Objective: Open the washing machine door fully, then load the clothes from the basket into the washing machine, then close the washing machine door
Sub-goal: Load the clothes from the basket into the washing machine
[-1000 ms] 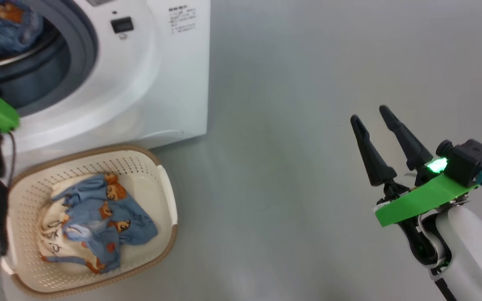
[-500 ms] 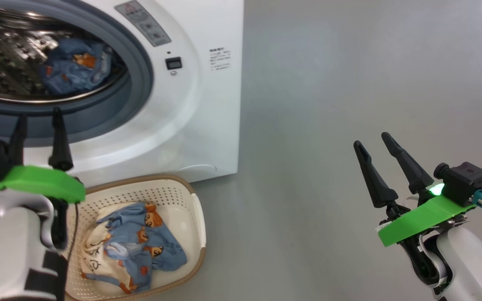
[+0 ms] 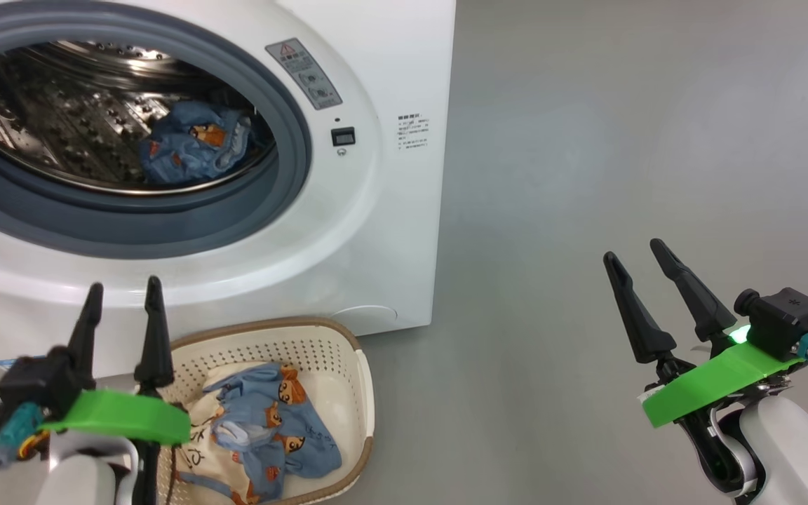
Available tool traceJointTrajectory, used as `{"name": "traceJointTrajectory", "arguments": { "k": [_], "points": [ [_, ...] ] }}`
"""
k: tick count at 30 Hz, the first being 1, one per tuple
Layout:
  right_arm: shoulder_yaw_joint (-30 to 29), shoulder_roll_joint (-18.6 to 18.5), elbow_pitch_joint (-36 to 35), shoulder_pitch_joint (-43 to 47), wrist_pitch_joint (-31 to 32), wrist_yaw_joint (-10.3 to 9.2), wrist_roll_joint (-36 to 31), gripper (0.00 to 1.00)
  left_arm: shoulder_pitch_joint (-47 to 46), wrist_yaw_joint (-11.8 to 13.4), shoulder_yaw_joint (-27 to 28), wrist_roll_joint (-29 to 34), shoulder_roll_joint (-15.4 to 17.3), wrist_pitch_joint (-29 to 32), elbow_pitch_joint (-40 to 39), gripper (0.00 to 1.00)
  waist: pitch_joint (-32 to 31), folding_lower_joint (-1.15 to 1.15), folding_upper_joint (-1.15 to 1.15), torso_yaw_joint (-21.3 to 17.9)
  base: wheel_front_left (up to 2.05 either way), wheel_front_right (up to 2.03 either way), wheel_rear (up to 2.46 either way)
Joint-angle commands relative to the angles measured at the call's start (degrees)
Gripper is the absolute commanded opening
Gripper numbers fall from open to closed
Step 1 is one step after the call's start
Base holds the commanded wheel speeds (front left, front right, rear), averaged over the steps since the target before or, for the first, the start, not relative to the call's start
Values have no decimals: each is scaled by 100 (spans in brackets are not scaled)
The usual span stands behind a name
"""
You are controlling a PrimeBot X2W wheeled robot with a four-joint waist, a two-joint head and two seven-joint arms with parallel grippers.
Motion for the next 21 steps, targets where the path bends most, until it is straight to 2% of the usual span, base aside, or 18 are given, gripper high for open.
{"name": "traceJointTrajectory", "arguments": {
  "k": [1, 11, 21],
  "points": [
    [40, -105, -96, 91, -46, 33, -103, 100, 90, 68, 192, 31, 83, -37, -295, 100, -72, 0, 0, 24, 0, 0, 0],
    [-126, -92, -46, 163, -46, 33, -253, 100, 870, 247, 316, 112, -160, -37, -1073, 100, -218, 0, 0, 9, 0, 0, 0],
    [-238, -80, -20, 207, -46, 33, -334, 100, 1127, 264, 378, 133, -271, -37, -1327, 100, -246, 0, 0, 25, 0, 0, 0]
  ]
}}
